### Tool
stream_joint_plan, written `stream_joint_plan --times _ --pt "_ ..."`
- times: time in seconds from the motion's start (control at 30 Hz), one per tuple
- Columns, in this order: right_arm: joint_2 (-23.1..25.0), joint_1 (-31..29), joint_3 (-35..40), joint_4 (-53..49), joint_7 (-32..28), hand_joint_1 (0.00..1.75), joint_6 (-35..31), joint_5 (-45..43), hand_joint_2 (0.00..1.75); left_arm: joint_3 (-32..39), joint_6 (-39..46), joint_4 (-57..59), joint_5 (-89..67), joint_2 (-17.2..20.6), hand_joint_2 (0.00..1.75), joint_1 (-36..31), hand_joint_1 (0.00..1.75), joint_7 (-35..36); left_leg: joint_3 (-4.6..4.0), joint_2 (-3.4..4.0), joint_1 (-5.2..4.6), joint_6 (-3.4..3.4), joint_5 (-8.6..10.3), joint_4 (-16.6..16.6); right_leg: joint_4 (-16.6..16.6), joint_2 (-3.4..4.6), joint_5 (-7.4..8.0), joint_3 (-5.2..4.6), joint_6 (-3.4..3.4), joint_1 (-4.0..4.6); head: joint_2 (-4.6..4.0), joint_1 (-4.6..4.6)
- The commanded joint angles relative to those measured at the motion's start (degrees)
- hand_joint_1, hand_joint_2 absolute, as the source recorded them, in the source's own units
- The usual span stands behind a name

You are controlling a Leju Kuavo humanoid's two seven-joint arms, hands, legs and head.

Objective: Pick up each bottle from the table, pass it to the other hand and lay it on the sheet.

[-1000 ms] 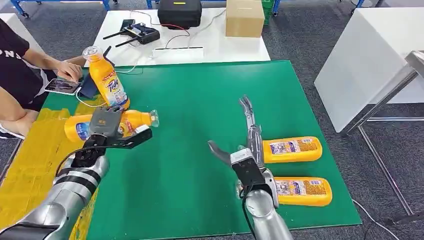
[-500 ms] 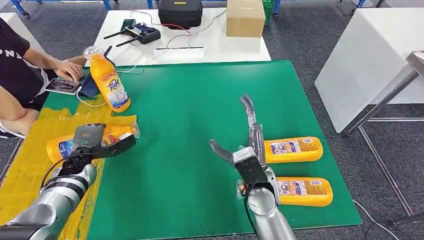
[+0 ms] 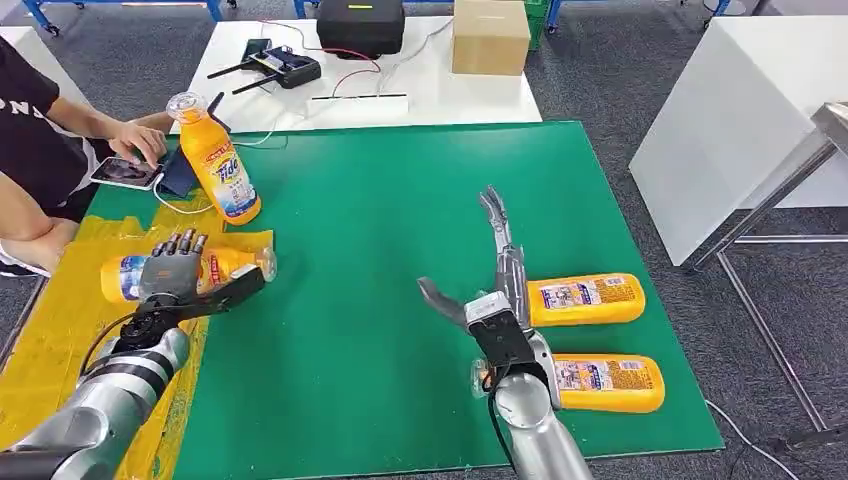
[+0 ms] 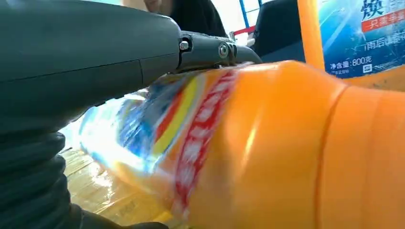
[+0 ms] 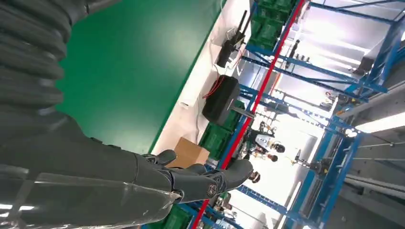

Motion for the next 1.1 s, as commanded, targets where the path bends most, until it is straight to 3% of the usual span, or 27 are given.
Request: stream_joint_plan --times 0.03,0.33,0.4,0.47,0.5,0.77,0.8,0.87,0.97,1.1 --pt "-1.18 -2.32 -0.71 3.51 0.38 0.00 0.27 -0.11 1.75 3.66 -0.45 3.78 0.79 -1.27 1.75 -2.04 0.00 -0.97 0.17 -0.01 0.07 -0.07 -0.07 0.00 -0.06 -0.07 -0.06 0.22 -0.01 0.07 0.00 0.00" --pt "-1.31 -1.37 -1.72 2.37 0.51 0.00 0.57 0.41 1.75 8.82 0.17 -1.23 8.25 -3.61 1.75 0.55 0.00 -11.53 0.17 -0.07 0.07 -0.08 -0.06 -0.01 -0.07 -0.13 -0.07 0.23 -0.01 0.07 0.00 0.00" --pt "-1.51 -0.78 -2.09 1.87 0.50 0.00 0.54 0.60 1.75 9.24 2.42 -6.89 13.11 -4.91 1.75 3.37 0.00 -19.15 0.18 -0.11 0.08 -0.07 -0.08 -0.01 -0.08 -0.18 -0.09 0.26 0.00 0.08 0.00 0.00" --pt "-2.08 0.29 -1.91 1.02 -0.49 0.00 -0.21 1.57 1.75 10.18 1.95 -19.34 25.41 -7.14 1.75 9.96 0.00 -29.54 0.19 -0.13 0.07 -0.06 -0.07 -0.02 -0.10 -0.20 -0.09 0.27 0.00 0.07 0.00 0.02" --pt "-2.13 0.97 -1.81 0.29 -0.62 0.00 -0.78 2.12 1.75 9.64 1.66 -27.06 29.02 -8.01 1.75 14.22 0.00 -30.95 0.18 -0.08 0.03 -0.04 -0.05 -0.07 -0.13 -0.13 -0.06 0.23 0.01 0.03 0.00 0.00" --pt "-2.09 1.01 -1.65 0.08 -0.60 0.00 -0.87 2.22 1.75 8.63 0.08 -29.66 29.11 -7.67 1.75 15.37 0.00 -29.47 0.06 -0.04 0.04 -0.08 -0.07 0.02 -0.05 -0.10 -0.06 0.09 -0.02 0.05 0.00 0.02" --pt "-2.36 0.95 -1.48 -0.01 -0.57 0.00 -1.42 3.11 1.75 9.10 -1.10 -33.30 38.23 -8.98 1.75 16.87 0.00 -36.54 0.11 -0.10 0.08 -0.12 -0.10 0.05 -0.04 -0.18 -0.10 0.16 -0.04 0.09 0.00 -0.02" --pt "-2.91 1.36 -1.13 -1.00 -0.43 0.00 -2.18 4.35 1.75 9.16 -7.93 -45.41 50.38 -10.98 1.75 22.92 0.00 -42.14 0.11 -0.03 0.05 -0.09 -0.10 0.01 -0.07 -0.09 -0.07 0.14 -0.01 0.06 0.00 0.00" --pt "-4.19 2.01 -0.13 -2.73 1.23 0.00 -3.47 9.13 1.75 8.92 -14.60 -59.39 59.11 -14.32 1.75 30.34 0.00 -42.54 0.11 0.15 0.06 -0.05 -0.18 0.04 -0.07 0.10 -0.09 0.09 0.02 0.06 0.00 0.00" --pt "-4.83 2.39 0.31 -3.92 2.13 0.00 -4.12 12.01 1.75 8.97 -19.16 -61.96 64.60 -15.61 1.75 32.25 0.00 -42.51 0.10 0.08 0.04 -0.04 -0.17 0.04 -0.06 -0.03 -0.14 0.11 0.02 0.05 0.00 0.02"
